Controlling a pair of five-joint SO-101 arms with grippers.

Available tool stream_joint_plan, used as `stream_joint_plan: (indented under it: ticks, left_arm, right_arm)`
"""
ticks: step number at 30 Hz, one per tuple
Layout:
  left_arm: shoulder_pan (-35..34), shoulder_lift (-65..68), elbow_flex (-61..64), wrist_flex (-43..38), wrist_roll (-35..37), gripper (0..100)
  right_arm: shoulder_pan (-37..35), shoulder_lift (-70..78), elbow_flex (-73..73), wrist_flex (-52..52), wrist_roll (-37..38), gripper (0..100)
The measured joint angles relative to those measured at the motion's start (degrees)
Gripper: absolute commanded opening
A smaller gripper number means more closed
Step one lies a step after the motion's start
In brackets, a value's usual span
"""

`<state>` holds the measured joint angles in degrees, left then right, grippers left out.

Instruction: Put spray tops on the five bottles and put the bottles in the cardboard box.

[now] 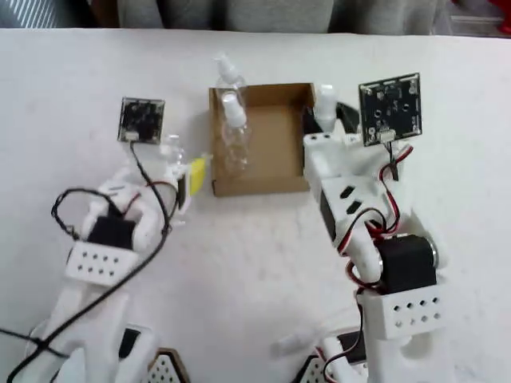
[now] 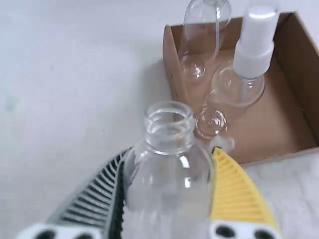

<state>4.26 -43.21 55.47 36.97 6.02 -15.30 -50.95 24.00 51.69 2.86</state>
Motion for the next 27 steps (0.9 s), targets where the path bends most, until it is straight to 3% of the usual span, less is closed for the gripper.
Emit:
stream_joint_plan:
  ticks: [13, 27]
  left_arm:
    - [10.2, -24.79, 24.97, -19.08, 0.0, 2]
    - [15.82, -56.35, 41.85, -19.08, 0.0, 2]
  right_arm:
    - [-14.07, -0.09, -9.23, -8.0, -0.09, 1.6]
    - [-23.3, 4.13, -9.85, -13.27, -0.09, 1.6]
